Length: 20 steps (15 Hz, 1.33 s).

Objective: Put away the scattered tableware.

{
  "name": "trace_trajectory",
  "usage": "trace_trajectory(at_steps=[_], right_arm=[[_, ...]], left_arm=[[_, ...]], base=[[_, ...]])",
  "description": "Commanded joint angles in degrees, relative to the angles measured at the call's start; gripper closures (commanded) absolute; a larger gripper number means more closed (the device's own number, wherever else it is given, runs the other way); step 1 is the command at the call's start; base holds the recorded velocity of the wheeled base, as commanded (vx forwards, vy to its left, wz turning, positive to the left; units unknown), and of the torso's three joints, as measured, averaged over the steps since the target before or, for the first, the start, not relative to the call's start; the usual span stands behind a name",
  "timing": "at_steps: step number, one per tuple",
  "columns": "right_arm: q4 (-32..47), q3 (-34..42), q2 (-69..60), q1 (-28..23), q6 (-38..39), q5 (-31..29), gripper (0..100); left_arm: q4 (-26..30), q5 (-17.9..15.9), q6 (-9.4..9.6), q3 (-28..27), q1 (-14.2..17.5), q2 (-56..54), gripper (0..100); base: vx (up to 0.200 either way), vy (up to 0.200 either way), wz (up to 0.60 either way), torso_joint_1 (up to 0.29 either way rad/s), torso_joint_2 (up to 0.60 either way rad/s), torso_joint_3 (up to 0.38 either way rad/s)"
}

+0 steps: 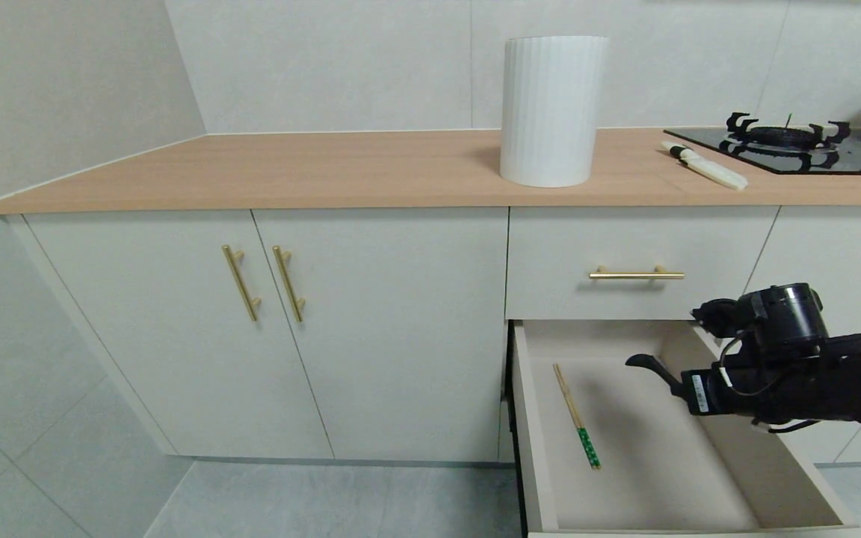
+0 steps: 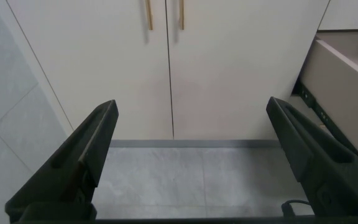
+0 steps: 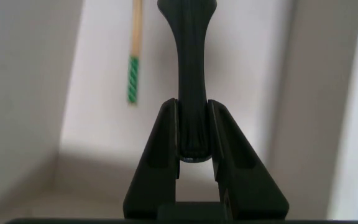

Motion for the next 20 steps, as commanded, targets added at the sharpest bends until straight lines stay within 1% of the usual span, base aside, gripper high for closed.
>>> trace_trajectory(at_steps=[1,2,3,4,5,6,7,10,13,20], right_arm=[[-4.4,0.0,6.8,3.1,3.7,-1.9,100],[-6.6,0.1,9.3,3.6,4.6,-3.0,100],[-10.7,0.2,14.1,4.2,4.8,-4.8,100],[-12.4,0.2,16.0,4.5,4.8,-5.4,100],[-16.6,0.6,20.3,4.5,4.8,-6.7,100],[-19.5,0.9,22.3,4.6,4.7,-7.3,100],[-20.6,1.3,23.1,4.6,4.6,-7.6,100],[-21.5,0.7,26.1,4.9,4.7,-8.8,100],[-24.6,0.7,27.7,4.9,4.5,-8.9,100],[-24.8,-0.6,28.5,4.6,4.9,-10.5,100]], left_arm=[[0.0,0.0,-0.01,0.0,0.0,0.0,0],[0.0,0.0,-0.01,0.0,0.0,0.0,0],[0.0,0.0,-0.01,-0.1,0.0,0.0,0],[0.0,0.0,-0.01,-0.1,0.0,0.0,0],[0.0,0.0,-0.01,-0.1,0.0,0.0,0],[0.0,0.0,-0.01,0.0,0.0,0.0,0],[0.0,0.0,-0.01,0.0,0.0,0.0,0],[0.0,0.0,-0.01,-0.1,0.0,0.0,0],[0.0,0.0,-0.01,-0.1,0.0,0.0,0],[0.0,0.0,-0.01,0.0,0.0,0.0,0]], base=[[0.000,0.000,0.00,0.000,0.00,0.000],[0.000,0.000,0.00,0.000,0.00,0.000],[0.000,0.000,0.00,0.000,0.00,0.000],[0.000,0.000,0.00,0.000,0.00,0.000],[0.000,0.000,0.00,0.000,0.00,0.000],[0.000,0.000,0.00,0.000,0.00,0.000],[0.000,0.000,0.00,0.000,0.00,0.000],[0.000,0.000,0.00,0.000,0.00,0.000],[0.000,0.000,0.00,0.000,0.00,0.000],[0.000,0.000,0.00,0.000,0.00,0.000]])
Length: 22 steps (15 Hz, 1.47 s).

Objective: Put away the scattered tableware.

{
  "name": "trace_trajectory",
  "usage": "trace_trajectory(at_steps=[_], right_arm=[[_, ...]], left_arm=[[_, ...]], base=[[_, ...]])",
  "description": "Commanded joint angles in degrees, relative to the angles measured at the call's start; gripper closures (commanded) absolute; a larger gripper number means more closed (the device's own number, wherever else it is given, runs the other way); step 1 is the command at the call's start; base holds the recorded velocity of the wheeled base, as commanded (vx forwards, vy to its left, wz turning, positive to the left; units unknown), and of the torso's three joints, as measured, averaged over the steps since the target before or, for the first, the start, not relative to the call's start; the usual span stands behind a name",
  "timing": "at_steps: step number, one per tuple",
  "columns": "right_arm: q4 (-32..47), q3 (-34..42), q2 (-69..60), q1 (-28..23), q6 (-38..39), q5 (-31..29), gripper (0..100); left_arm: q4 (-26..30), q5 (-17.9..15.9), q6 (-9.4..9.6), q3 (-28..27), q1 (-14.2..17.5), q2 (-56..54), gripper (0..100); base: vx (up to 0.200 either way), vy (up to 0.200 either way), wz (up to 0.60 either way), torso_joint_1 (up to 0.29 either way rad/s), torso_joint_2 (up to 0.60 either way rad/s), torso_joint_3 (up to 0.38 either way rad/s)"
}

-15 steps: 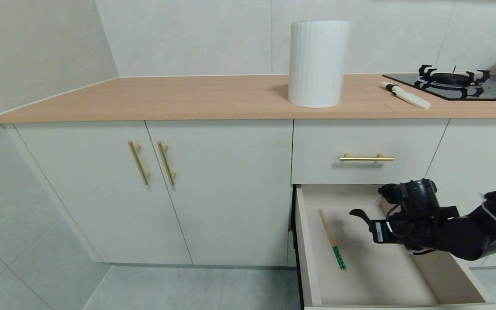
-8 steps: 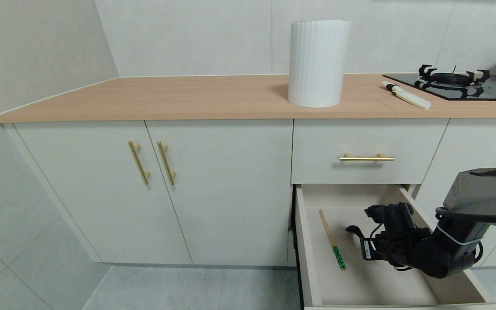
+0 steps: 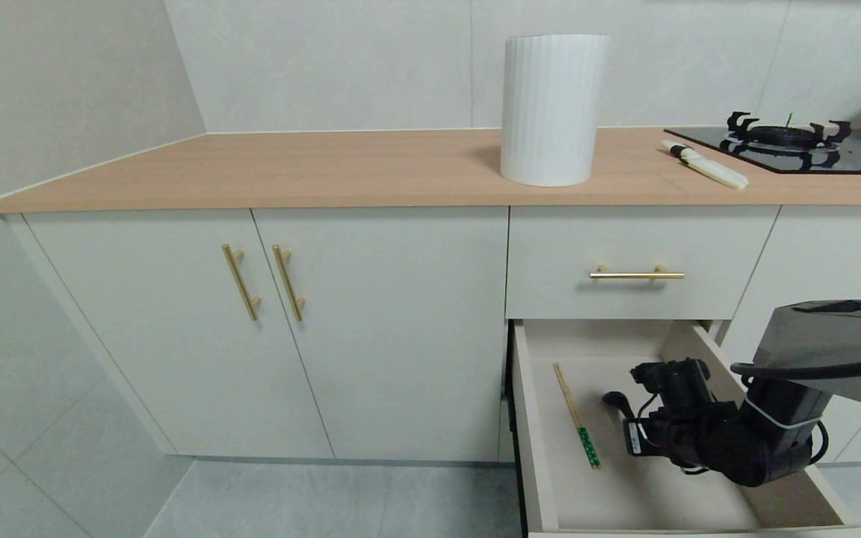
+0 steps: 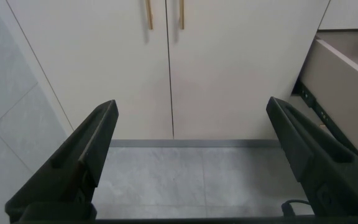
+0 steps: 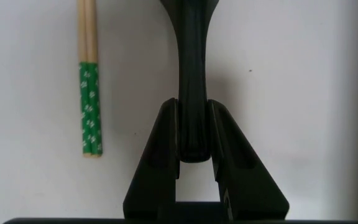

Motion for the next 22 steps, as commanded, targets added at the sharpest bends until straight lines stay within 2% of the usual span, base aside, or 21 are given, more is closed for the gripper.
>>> trace_trajectory(at_steps=[1,2,9,13,16,17,19,22], right_arm=[[0.0,-0.3,0.2,-0.1,0.0,0.0,100],[0.0,-0.3,0.1,-0.1,0.1,0.0,0],[0.1,-0.1,-1.1,-0.4,0.0,-0.9,0],[2.7,0.9,-9.8,0.0,-0.1,-3.7,0],[11.8,1.2,-21.5,0.0,0.0,-3.2,0],[17.1,0.8,-25.6,0.2,0.0,-2.9,0],[28.1,-0.2,-33.3,1.9,0.0,-1.0,0],[36.9,-1.0,-41.1,4.6,0.0,1.3,0]], left_arm=[[0.0,0.0,-0.01,-0.1,0.0,0.0,0],[0.0,0.0,-0.01,0.0,0.0,0.0,0],[0.0,0.0,-0.01,0.0,0.0,0.0,0],[0.0,0.0,-0.01,0.0,0.0,0.0,0],[0.0,0.0,-0.01,-0.1,0.0,0.0,0],[0.0,0.0,-0.01,0.0,0.0,0.0,0],[0.0,0.0,-0.01,0.0,0.0,0.0,0],[0.0,0.0,0.08,0.0,0.0,0.0,0]], base=[[0.000,0.000,0.00,0.000,0.00,0.000],[0.000,0.000,0.00,0.000,0.00,0.000],[0.000,0.000,0.00,0.000,0.00,0.000],[0.000,0.000,0.00,0.000,0.00,0.000],[0.000,0.000,0.00,0.000,0.00,0.000],[0.000,0.000,0.00,0.000,0.00,0.000],[0.000,0.000,0.00,0.000,0.00,0.000],[0.000,0.000,0.00,0.000,0.00,0.000]])
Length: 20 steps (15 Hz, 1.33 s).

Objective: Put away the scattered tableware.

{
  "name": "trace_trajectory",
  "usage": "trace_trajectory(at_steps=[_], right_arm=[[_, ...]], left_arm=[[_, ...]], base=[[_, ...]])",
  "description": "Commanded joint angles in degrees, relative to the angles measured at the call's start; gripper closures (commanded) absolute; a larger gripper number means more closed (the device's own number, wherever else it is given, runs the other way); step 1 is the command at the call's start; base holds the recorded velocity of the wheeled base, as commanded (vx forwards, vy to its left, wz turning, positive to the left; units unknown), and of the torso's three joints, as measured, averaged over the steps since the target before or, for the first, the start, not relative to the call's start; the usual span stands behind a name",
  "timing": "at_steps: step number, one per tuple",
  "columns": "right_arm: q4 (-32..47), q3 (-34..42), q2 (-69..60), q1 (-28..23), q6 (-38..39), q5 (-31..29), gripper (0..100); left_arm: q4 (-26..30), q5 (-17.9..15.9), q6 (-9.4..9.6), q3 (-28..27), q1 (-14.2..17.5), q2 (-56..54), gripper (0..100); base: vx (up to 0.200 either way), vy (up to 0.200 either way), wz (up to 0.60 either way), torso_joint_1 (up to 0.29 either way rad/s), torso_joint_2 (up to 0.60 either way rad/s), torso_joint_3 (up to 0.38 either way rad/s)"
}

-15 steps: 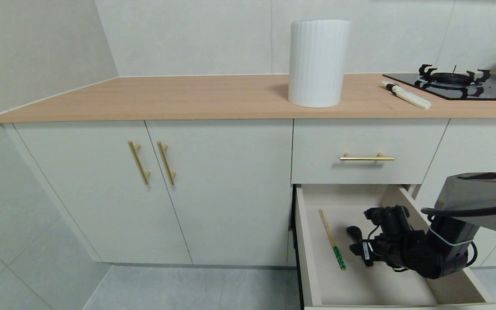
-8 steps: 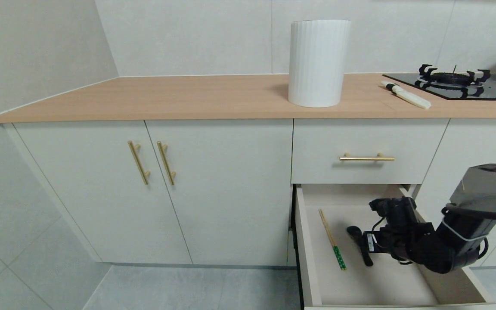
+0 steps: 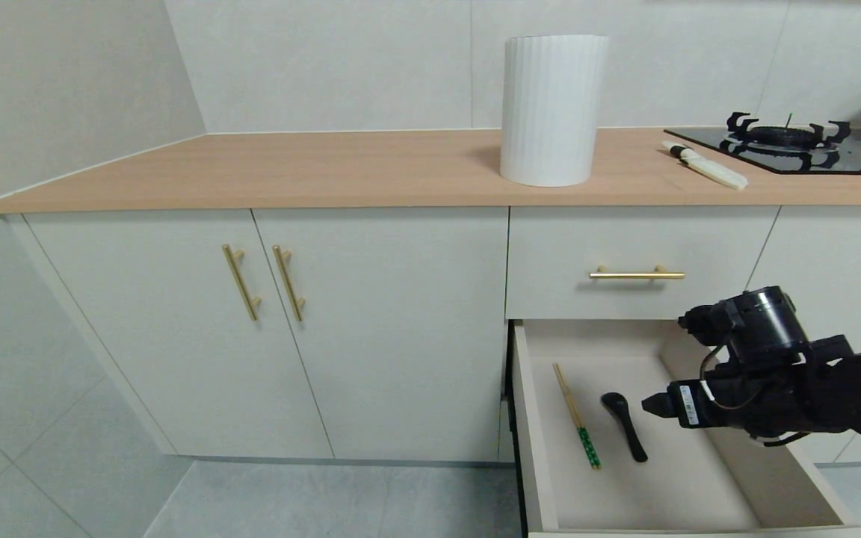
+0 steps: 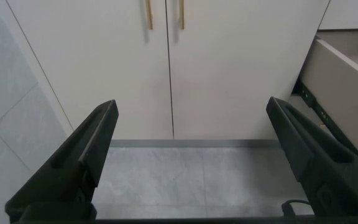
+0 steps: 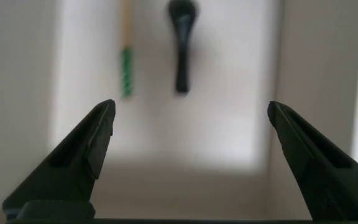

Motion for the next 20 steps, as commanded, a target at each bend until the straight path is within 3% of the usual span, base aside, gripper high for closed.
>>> trace_trajectory(at_steps=[1,8,16,20], right_arm=[[3.4,-0.6,-9.3,2.4,0.0,0.8,0],[5.5,-0.4,-10.9,3.8,-0.1,0.9,0],[10.8,-0.2,-11.8,5.8,-0.5,0.9,0],[19.4,0.1,-12.4,7.4,-4.4,5.7,0]], left_arm=[[0.0,0.0,0.02,0.0,0.0,0.0,0],[0.0,0.0,0.02,0.0,0.0,0.0,0],[0.0,0.0,0.02,0.0,0.0,0.0,0],[0.0,0.1,-0.07,0.0,0.0,0.0,0]], base=[[0.000,0.000,0.00,0.000,0.00,0.000],[0.000,0.000,0.00,0.000,0.00,0.000],[-0.200,0.000,0.00,0.001,0.00,0.002],[0.000,0.000,0.00,0.000,0.00,0.000]])
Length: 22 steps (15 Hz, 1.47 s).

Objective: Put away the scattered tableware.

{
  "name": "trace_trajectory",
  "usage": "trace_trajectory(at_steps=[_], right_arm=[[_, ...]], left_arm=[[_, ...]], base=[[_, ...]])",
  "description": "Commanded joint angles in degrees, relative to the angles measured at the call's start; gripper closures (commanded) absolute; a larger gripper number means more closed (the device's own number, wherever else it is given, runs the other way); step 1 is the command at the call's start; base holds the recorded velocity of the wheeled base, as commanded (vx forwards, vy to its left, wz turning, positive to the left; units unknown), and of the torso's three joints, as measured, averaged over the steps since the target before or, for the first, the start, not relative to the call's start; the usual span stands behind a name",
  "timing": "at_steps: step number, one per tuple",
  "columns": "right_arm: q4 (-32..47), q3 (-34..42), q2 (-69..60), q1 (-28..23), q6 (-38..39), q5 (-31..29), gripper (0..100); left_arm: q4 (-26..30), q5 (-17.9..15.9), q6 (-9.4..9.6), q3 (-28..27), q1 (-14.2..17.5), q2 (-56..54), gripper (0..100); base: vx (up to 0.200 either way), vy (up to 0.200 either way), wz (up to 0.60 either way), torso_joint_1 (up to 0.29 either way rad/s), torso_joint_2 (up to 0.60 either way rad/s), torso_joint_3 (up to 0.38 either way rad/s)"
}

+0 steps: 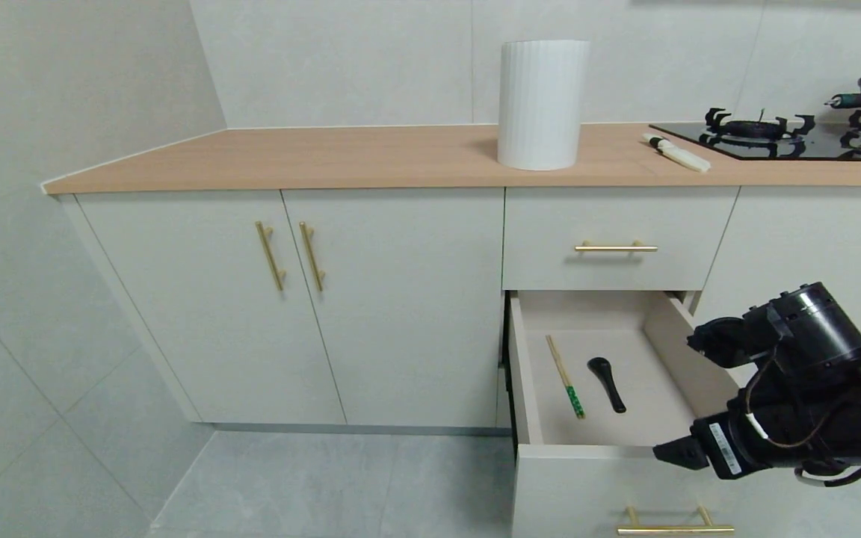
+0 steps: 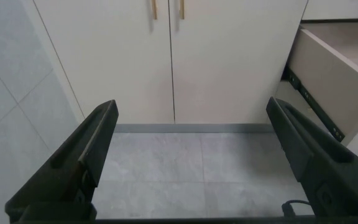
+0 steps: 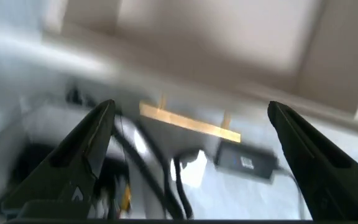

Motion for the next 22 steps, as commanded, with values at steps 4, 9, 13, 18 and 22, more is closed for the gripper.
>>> trace_trajectory(at_steps=[4,9,13,18,22], right_arm=[[6.4,1.2,0.2,0.6,-7.3,8.0,0],[6.4,2.1,4.5,2.6,-7.9,8.0,0],[5.9,1.0,8.4,2.3,-7.2,7.4,0],[2.6,0.7,9.9,1.7,-4.6,6.5,0],[-4.7,0.9,14.5,1.1,-0.8,0.8,0]], left_arm=[[0.0,0.0,-0.01,0.0,0.0,0.0,0],[0.0,0.0,-0.01,0.0,0.0,0.0,0],[0.0,0.0,-0.01,0.0,0.0,0.0,0],[0.0,-0.1,-0.01,0.0,0.0,0.0,0],[0.0,0.0,-0.01,0.0,0.0,0.0,0]], base=[[0.000,0.000,0.00,0.000,0.00,0.000],[0.000,0.000,0.00,0.000,0.00,0.000],[0.000,0.000,0.00,0.000,0.00,0.000],[0.000,0.000,0.00,0.000,0.00,0.000],[0.000,0.000,0.00,0.000,0.00,0.000]])
